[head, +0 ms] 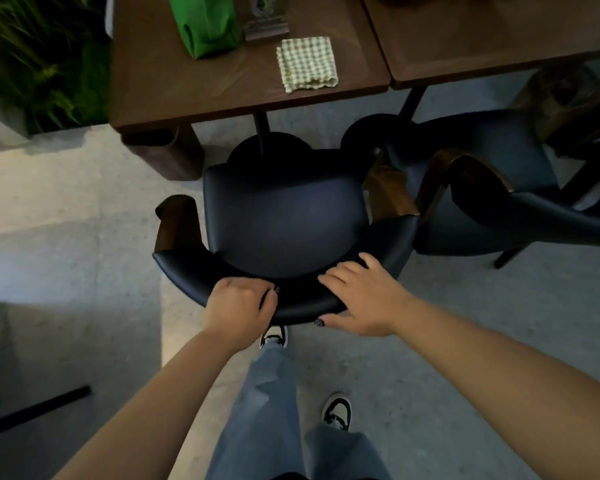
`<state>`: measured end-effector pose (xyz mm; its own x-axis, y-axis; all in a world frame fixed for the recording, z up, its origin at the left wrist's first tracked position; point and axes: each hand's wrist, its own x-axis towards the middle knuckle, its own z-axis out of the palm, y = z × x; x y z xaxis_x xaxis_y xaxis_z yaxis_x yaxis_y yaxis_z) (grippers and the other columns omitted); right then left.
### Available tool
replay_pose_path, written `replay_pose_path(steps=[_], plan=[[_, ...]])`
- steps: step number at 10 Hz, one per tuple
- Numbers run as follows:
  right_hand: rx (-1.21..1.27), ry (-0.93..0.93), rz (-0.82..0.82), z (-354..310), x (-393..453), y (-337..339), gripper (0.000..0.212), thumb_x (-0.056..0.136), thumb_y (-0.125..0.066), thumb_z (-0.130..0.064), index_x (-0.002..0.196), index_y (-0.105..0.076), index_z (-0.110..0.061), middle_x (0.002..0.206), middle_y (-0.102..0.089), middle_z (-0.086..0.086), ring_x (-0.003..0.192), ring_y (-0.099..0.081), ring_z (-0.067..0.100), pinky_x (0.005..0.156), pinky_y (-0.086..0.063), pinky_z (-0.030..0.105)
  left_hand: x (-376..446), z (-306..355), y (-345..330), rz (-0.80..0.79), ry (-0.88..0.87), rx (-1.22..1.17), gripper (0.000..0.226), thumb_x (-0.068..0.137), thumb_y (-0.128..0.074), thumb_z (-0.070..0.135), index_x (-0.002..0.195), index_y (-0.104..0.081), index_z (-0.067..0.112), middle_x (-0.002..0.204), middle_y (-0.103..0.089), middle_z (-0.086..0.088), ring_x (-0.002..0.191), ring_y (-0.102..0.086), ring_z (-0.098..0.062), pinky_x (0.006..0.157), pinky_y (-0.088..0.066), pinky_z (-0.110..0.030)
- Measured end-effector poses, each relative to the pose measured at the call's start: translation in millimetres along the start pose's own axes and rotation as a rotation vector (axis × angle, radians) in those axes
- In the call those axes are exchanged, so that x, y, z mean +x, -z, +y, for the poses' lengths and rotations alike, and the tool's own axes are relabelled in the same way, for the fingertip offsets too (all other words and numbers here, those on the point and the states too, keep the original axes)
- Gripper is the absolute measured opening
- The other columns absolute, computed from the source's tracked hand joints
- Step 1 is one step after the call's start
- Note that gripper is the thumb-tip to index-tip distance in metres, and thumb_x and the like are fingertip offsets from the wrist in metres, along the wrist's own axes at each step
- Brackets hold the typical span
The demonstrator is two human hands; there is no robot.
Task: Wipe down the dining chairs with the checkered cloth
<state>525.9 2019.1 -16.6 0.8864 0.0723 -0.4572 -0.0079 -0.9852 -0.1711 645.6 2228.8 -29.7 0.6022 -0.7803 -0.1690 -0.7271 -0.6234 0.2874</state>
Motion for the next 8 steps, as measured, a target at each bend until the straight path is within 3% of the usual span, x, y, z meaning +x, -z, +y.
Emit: replay_pose_path(steps=[1,3,4,5,6,7,8], plan=[[-0.108,0.030,0.006,-1.4,1.4,-0.5,0.079,0.088,-0.016,-0.070,0.145,-0.033,-0.019,0.144,-0.042,0.001,0.130,-0.040,0.023,0.108,-0.026,0.049,-7.1,0.6,-3.8,0.134,0.032,0.016,0.044,0.084,-0.036,0.035,0.069,-0.071,0.013,0.062,-0.066,-0.003,0.058,-0.061,-0.028,0.053,-0.048,-0.033],[-0.113,0.013,0.084,1.7,3.3,-9.0,0.083,0.082,-0.005,-0.073,0.139,-0.040,-0.023,0.134,-0.050,-0.003,0.120,-0.047,0.021,0.102,-0.032,0.046,-6.5,-4.4,-12.6,0.251,0.033,-0.009,0.043,0.082,-0.037,0.036,0.074,-0.076,0.019,0.069,-0.071,0.000,0.062,-0.066,-0.025,0.050,-0.051,-0.032],[-0.115,0.017,0.090,2.1,3.4,-9.2,0.085,0.081,-0.004,-0.074,0.140,-0.038,-0.024,0.136,-0.048,-0.003,0.121,-0.046,0.020,0.101,-0.031,0.044,-7.0,-4.6,-13.6,0.232,0.048,-0.005,0.050,0.084,-0.030,0.041,0.075,-0.074,0.018,0.070,-0.070,-0.001,0.064,-0.064,-0.024,0.053,-0.051,-0.033],[-0.109,0.015,0.066,1.8,2.7,-6.0,0.088,0.080,-0.004,-0.077,0.143,-0.035,-0.024,0.140,-0.045,-0.003,0.126,-0.043,0.020,0.105,-0.028,0.045,-4.8,-5.6,-15.5,0.185,0.051,0.048,0.053,0.084,-0.023,0.044,0.079,-0.071,0.021,0.070,-0.067,0.003,0.063,-0.059,-0.020,0.051,-0.040,-0.026],[-0.012,-0.019,0.000,-0.5,0.2,1.3,0.081,0.085,-0.022,-0.076,0.146,-0.033,-0.024,0.147,-0.040,-0.004,0.134,-0.036,0.018,0.113,-0.020,0.042,2.0,-7.2,-16.8,0.066,0.067,0.095,0.043,0.092,-0.024,0.045,0.084,-0.063,0.027,0.074,-0.062,0.008,0.066,-0.055,-0.015,0.051,-0.032,-0.026],[0.105,-0.074,0.062,-11.4,-13.8,10.2,0.066,0.093,-0.036,-0.062,0.145,-0.038,-0.020,0.147,-0.042,-0.002,0.135,-0.037,0.017,0.112,-0.025,0.035,0.5,-3.5,-6.5,-0.144,0.136,0.016,0.036,0.102,-0.029,0.042,0.090,-0.059,0.027,0.082,-0.060,0.007,0.076,-0.057,-0.016,0.065,-0.046,-0.032],[0.213,-0.155,0.174,-26.1,-35.4,18.2,0.056,0.098,-0.037,-0.051,0.144,-0.039,-0.020,0.146,-0.043,0.000,0.134,-0.037,0.018,0.107,-0.032,0.034,-8.6,8.4,12.2,-0.129,0.140,-0.096,0.032,0.102,-0.029,0.045,0.110,-0.056,0.029,0.093,-0.061,0.009,0.077,-0.057,-0.010,0.066,-0.046,-0.032]])
